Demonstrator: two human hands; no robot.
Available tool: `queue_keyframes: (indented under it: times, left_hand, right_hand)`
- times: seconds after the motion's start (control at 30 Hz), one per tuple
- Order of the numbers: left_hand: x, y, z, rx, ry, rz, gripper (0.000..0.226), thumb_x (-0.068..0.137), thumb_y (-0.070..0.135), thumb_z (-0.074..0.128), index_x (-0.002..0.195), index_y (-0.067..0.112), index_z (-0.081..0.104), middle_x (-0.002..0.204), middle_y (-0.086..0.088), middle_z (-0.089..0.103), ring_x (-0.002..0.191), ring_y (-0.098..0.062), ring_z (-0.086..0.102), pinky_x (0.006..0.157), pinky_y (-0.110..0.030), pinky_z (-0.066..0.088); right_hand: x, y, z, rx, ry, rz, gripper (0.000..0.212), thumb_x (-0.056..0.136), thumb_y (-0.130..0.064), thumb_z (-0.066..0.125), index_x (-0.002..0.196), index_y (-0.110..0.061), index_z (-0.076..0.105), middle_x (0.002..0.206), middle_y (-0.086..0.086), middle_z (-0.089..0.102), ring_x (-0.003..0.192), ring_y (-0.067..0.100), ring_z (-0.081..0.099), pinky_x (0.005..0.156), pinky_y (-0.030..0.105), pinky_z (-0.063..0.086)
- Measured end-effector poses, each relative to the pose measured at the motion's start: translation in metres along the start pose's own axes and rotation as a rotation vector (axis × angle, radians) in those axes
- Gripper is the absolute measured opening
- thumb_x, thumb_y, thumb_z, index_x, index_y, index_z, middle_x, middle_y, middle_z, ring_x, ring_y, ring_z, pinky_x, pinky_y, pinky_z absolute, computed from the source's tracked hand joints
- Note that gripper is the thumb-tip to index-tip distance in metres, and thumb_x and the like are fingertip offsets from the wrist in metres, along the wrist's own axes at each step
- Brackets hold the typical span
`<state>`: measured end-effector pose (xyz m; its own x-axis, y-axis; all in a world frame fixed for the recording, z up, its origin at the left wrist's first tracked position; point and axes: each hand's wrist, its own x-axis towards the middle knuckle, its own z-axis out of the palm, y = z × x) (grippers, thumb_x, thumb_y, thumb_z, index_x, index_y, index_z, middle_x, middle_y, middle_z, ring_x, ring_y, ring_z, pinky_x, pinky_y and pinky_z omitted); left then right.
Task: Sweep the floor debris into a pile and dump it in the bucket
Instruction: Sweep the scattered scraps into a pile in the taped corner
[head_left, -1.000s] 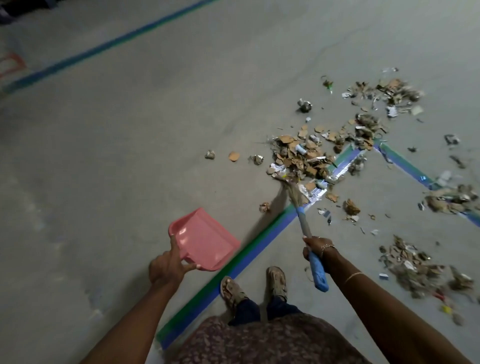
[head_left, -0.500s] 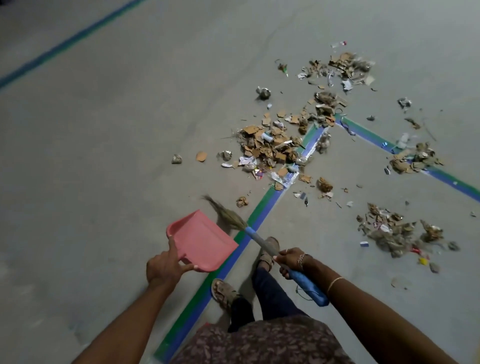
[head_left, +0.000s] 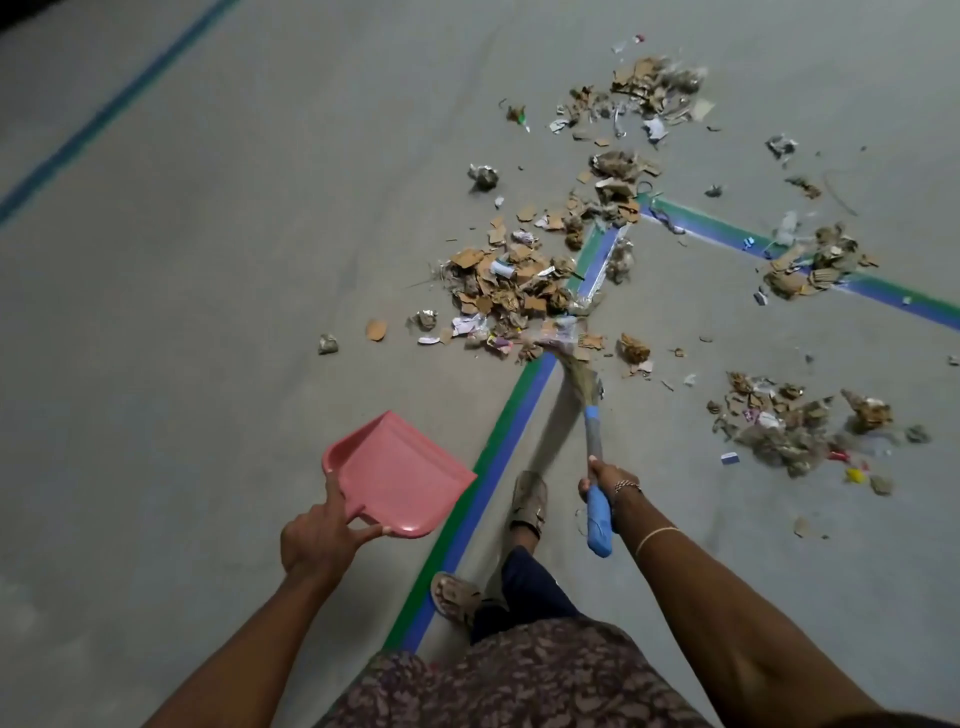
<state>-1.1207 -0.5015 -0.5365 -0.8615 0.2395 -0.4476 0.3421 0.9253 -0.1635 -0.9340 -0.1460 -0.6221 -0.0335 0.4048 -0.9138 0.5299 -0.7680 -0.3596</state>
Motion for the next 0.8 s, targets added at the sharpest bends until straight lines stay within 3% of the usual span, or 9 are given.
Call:
queue_keyframes:
  times: [0.1,0.27,0.4,0.57,0.67,0.8]
  left_hand:
    - [0.017,0.012,-0.013,-0.008,0.051,0.03,0.133,0.053,0.099,0.049,0.156,0.019,0.027,0.094,-0.01,0.073,0.083,-0.032,0.072,0.069,-0.035,0.053]
    - [0.048,0.028,-0.015,-0.057,0.075,0.104,0.134,0.046,0.102,0.036,0.14,0.008,0.053,0.061,-0.013,0.066,0.048,-0.032,0.064,0.048,-0.03,0.047]
    - [0.053,0.047,-0.047,0.0,0.063,0.093,0.133,0.05,0.095,0.055,0.154,0.014,0.034,0.082,-0.011,0.073,0.068,-0.031,0.071,0.056,-0.03,0.046]
    - [0.055,0.056,-0.072,0.034,0.061,0.056,0.135,0.051,0.096,0.05,0.156,0.016,0.029,0.081,-0.006,0.073,0.067,-0.024,0.07,0.053,-0.026,0.039]
    - [0.061,0.044,-0.075,0.063,0.089,0.018,0.137,0.051,0.099,0.048,0.158,0.018,0.021,0.088,-0.003,0.074,0.074,-0.022,0.071,0.056,-0.027,0.043]
    - [0.061,0.025,-0.074,0.039,0.1,-0.022,0.137,0.048,0.099,0.045,0.157,0.019,0.024,0.088,-0.005,0.074,0.077,-0.025,0.072,0.061,-0.03,0.049]
  right_hand:
    - [0.008,-0.021,-0.017,0.139,0.047,0.024,0.024,0.094,-0.024,0.064,0.082,-0.007,0.052,0.063,0.012,0.051,0.044,0.021,0.05,0.042,0.025,0.043]
    - [-0.002,-0.039,-0.044,0.307,0.004,0.021,0.023,0.096,-0.024,0.061,0.088,-0.008,0.047,0.063,0.01,0.048,0.036,0.017,0.048,0.035,0.022,0.043]
    - [-0.029,-0.036,-0.04,0.31,-0.116,-0.085,0.016,0.099,-0.017,0.055,0.091,-0.006,0.047,0.055,0.011,0.044,0.034,0.016,0.043,0.033,0.023,0.037]
    - [-0.049,-0.047,-0.006,0.217,-0.294,-0.14,0.004,0.099,-0.009,0.054,0.101,-0.006,0.055,0.059,0.011,0.041,0.039,0.017,0.04,0.035,0.022,0.037]
    - [-0.045,-0.054,0.022,0.115,-0.372,-0.134,0.011,0.099,-0.009,0.055,0.11,-0.01,0.058,0.059,0.01,0.041,0.04,0.017,0.041,0.036,0.02,0.036]
    - [-0.034,-0.063,0.07,-0.01,-0.47,-0.049,0.004,0.101,-0.008,0.051,0.099,-0.005,0.051,0.058,0.01,0.042,0.032,0.015,0.04,0.034,0.017,0.035]
